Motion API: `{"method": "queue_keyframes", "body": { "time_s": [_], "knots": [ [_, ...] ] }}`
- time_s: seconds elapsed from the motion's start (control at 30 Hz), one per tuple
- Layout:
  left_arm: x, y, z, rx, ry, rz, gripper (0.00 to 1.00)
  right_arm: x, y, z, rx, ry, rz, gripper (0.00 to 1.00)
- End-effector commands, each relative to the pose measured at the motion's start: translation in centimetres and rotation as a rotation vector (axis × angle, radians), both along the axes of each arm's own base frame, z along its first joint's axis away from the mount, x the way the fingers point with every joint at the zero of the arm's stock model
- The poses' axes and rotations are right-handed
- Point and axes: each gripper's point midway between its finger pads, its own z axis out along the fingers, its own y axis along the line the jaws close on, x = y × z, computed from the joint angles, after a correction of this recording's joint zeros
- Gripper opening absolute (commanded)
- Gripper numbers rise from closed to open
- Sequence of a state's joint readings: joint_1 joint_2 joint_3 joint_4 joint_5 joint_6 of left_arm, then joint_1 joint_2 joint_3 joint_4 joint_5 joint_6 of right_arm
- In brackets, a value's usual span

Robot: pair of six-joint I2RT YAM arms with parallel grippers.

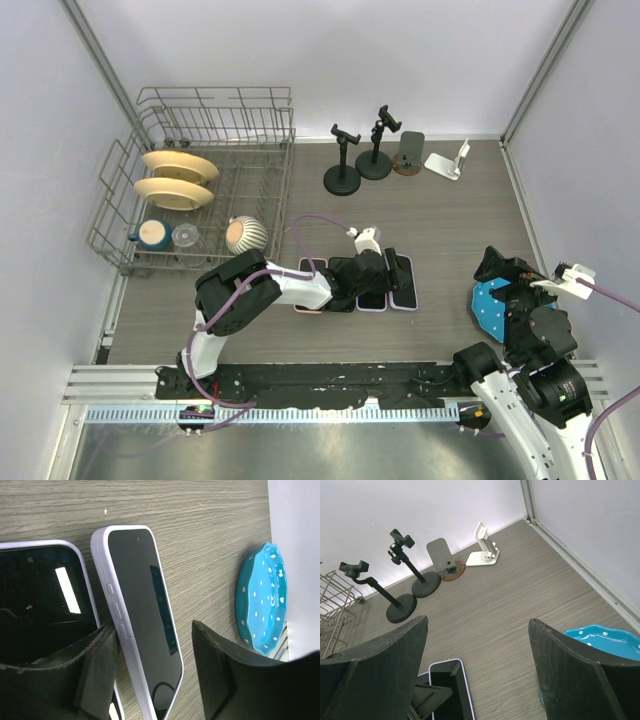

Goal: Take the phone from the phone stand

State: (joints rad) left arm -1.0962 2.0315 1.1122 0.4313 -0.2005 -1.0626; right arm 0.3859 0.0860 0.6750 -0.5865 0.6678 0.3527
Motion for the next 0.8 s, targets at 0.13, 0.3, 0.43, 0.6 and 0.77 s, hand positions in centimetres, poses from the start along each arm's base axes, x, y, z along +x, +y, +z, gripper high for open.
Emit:
{"method": "queue_keyframes", "body": {
  "time_s": [0.13, 0.3, 0.43, 0.6, 0.77],
  "knots": [
    [0.6, -0.5, 3.2, 0.024, -0.068, -0.037, 0.75, 0.4, 0.3, 0.8, 0.003, -0.023, 0.007, 0.86],
    [0.2, -0.5, 2.8, 0.048, -0.053, -0.060, 0.78, 0.4, 0.3, 0.8, 0.002, -0.021, 0.010, 0.86],
    [0.3, -0.4, 3.3, 0.073, -0.070, -0.068, 0.79, 0.4, 0.4, 0.7, 0.001, -0.018, 0.013, 0.86],
    [0.4, 0.4, 4.8, 0.114, -0.121, -0.070, 0.87, 0.5, 0.4, 0.6, 0.000, -0.013, 0.013, 0.86],
    [0.4, 1.0, 7.4, 0.115, -0.180, -0.070, 0.92, 0.6, 0.5, 0.5, -0.001, -0.004, 0.018, 0.86]
  ]
}}
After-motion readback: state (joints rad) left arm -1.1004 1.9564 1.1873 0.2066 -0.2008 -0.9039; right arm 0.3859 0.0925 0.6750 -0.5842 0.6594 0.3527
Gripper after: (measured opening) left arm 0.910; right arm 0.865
